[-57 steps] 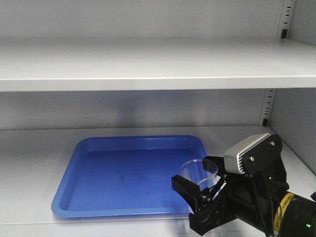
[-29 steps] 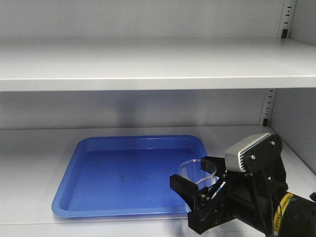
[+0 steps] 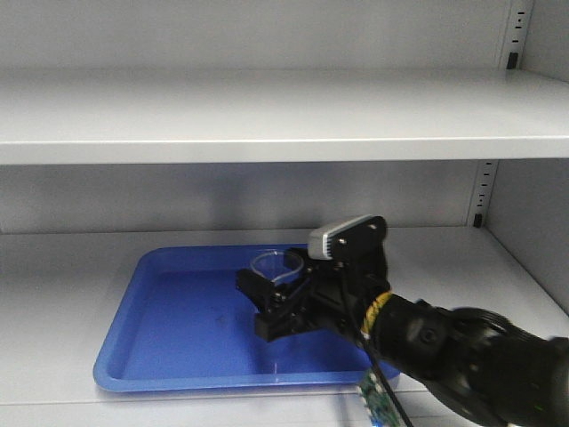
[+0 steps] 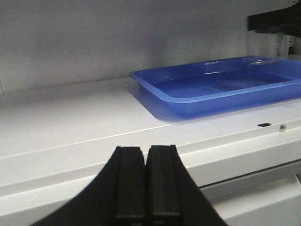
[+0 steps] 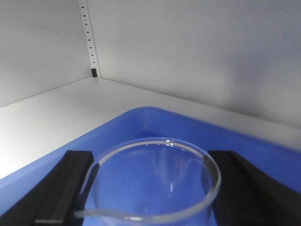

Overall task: Pick beaker and place in left cabinet
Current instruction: 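Lower the beaker onto the blue tray with the right gripper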

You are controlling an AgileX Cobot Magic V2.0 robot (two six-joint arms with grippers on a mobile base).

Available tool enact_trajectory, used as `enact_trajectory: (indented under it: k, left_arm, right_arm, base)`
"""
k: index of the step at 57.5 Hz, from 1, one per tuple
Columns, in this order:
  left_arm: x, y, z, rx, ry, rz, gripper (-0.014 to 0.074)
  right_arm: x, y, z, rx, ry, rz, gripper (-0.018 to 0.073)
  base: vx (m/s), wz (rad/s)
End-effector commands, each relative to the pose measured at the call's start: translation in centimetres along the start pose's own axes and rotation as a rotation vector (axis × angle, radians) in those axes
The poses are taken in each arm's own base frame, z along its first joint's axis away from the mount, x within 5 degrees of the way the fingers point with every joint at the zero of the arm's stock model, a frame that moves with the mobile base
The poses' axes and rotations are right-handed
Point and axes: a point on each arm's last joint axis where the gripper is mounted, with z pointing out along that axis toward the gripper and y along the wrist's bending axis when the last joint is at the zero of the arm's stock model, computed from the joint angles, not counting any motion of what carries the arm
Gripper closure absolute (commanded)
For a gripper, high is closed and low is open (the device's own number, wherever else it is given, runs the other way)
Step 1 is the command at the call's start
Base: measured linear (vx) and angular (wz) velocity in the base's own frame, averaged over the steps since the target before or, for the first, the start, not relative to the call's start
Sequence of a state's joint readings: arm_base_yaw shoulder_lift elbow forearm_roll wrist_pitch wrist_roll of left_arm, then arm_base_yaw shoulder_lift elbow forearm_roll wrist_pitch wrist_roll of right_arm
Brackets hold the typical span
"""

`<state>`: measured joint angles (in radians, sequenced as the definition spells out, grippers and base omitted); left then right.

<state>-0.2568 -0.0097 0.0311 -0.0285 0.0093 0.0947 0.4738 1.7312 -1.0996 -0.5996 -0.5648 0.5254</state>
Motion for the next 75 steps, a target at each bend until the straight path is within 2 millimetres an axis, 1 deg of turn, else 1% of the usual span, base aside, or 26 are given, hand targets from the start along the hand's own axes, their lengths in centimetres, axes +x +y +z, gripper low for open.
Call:
enact_trajectory:
  k: [1,4,9,18,25,29,33,37,39,47,51,54,60,75]
  left_arm:
    - [-0.3,0.0,-0.1,-0.004,-0.085,-0.012,0.0595]
    - [-0.3,0.0,-0.1,-0.004,-0.085,-0.012,0.0595]
    - [-0.3,0.0,-0.1,-0.004,-0.085,-0.012,0.0595]
    - [-0.3,0.0,-0.1,-0.004,-0.085,-0.012,0.0595]
    - [-0.3,0.0,-0.1,-0.004,-0.085,-0.012,0.0595]
    - [-0.3,0.0,-0.1,-0.004,-0.085,-0.012,0.0595]
    - [-0.3,0.0,-0.1,-0.004,-0.085,-0.012,0.0595]
    - [-0.3,0.0,-0.1,-0.004,-0.085,-0.012,0.0595]
    - [-0.3,0.0,-0.1,-0.004,-0.085,-0.012,0.0595]
    - [-0.3,0.0,-0.1,-0.004,-0.085,-0.012,0.0595]
    - [-0.3,0.0,-0.1,-0.004,-0.085,-0.012,0.0595]
    - [-0.3,0.0,-0.1,-0.004,-0.085,-0.012,0.0595]
    - [-0.3,0.0,-0.1,-0.004,-0.085,-0.012,0.0595]
    - [-0.3,0.0,-0.1,-0.004,-0.085,-0.012,0.0595]
  right_arm:
    - [-3.1,-0.2,0.9,-0.025,-0.156,-0.026,0.0564]
    - [-2.8,-0.5,1.8,-0.025,-0.154,-0.025,0.0562]
    - [-2.0,-0.8,2.7,-0.025,-0.139,-0.02,0.0561]
    - [-0.3,-1.4,3.4,0.013,-0.096,0.038,0.0538]
    - [-0.2,-1.6,3.5,0.03,-0.104,0.072,0.0474]
    - [-0.2,-1.5,3.5,0.029,-0.106,0.073,0.0411]
    - [-0.2,-1.6,3.5,0.031,-0.103,0.073,0.0328]
    - [-0.2,-1.6,3.5,0.031,-0.103,0.073,0.0229]
    - [-0.2,-1.6,3.5,0.031,-0.103,0.073,0.0166]
    - [-0.2,-1.6,3.5,0.031,-0.103,0.073,-0.0017]
    - [-0.2,-1.6,3.5,0.031,-0.104,0.072,-0.009]
    - [-0.3,-1.5,3.4,0.029,-0.11,0.071,-0.0124]
    - [-0.8,-1.4,3.3,0.023,-0.129,0.068,-0.0153]
    - [-3.7,-1.0,1.9,0.02,-0.2,0.017,-0.012]
  base:
    - [0.0,0.0]
    - [0.0,0.0]
    - [0.0,0.0]
    - [0.0,0.0]
    - [0.0,0.0]
    - [0.0,0.0]
    - [0.0,0.0]
    - [0.0,0.0]
    - [0.0,0.0]
    - [0.0,0.0]
    - [0.0,0.0]
    - [0.0,0.0]
    - [0.0,0.0]
    - [0.0,0.0]
